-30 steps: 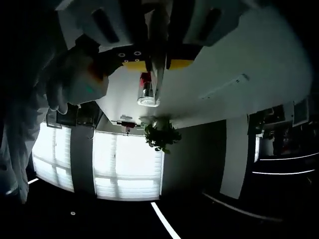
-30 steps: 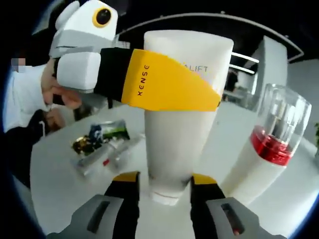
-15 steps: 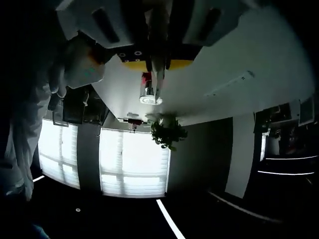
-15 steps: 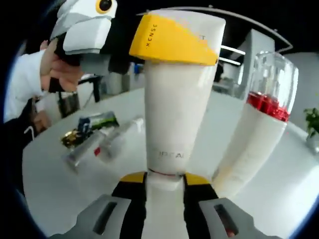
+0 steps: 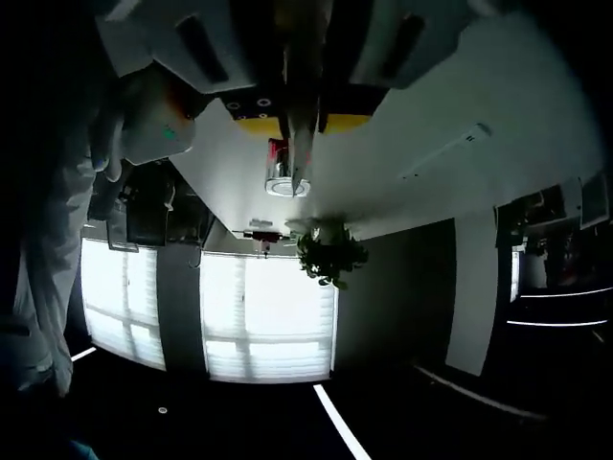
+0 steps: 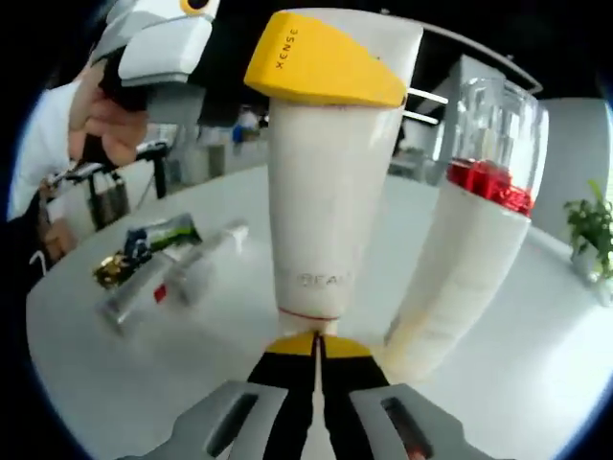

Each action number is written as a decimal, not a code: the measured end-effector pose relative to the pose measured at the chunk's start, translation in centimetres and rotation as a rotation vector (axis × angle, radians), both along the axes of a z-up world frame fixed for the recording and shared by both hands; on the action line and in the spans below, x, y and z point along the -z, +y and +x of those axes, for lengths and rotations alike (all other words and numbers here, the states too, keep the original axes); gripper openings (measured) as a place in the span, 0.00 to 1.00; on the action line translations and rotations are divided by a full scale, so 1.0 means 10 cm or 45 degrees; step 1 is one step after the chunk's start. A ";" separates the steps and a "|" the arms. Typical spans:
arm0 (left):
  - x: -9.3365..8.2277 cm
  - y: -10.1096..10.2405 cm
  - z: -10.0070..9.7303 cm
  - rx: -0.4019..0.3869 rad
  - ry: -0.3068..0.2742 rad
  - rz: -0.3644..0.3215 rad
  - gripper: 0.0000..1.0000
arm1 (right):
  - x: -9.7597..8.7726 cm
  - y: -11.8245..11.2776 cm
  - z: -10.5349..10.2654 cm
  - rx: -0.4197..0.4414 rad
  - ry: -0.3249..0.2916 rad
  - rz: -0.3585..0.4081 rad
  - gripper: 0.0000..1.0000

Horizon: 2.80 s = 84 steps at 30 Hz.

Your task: Arrange the skincare products in the storage area until every visible bottle or jar stands upright without overlapping.

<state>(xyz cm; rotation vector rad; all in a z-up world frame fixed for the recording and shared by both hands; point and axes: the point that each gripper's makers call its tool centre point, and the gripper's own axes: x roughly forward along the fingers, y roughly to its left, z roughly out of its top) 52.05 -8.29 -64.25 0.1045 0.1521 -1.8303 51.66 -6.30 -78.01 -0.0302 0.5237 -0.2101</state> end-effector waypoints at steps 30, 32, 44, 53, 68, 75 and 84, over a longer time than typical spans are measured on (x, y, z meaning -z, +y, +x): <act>-0.04 0.05 -0.18 0.076 0.130 0.029 0.09 | 0.00 0.00 0.15 -0.012 -0.003 -0.047 0.23; -0.05 0.05 -0.23 0.083 0.132 0.029 0.09 | 0.00 0.00 0.12 -0.004 0.000 -0.045 0.23; -0.07 0.03 -0.40 0.136 0.072 0.030 0.10 | 0.00 -0.03 -0.05 0.054 0.005 -0.048 0.23; -0.11 0.02 -0.34 0.099 0.044 0.022 0.18 | 0.00 -0.04 -0.06 0.076 0.003 -0.048 0.23; -0.10 -0.03 -0.20 0.065 0.009 0.022 0.11 | -0.01 -0.10 0.09 0.079 -0.010 -0.057 0.23; -0.10 -0.03 -0.20 0.088 -0.002 0.014 0.11 | -0.03 -0.09 0.06 0.091 -0.013 -0.039 0.24; -0.09 -0.06 -0.17 0.080 0.008 0.017 0.09 | -0.02 -0.04 -0.05 0.096 0.014 -0.024 0.23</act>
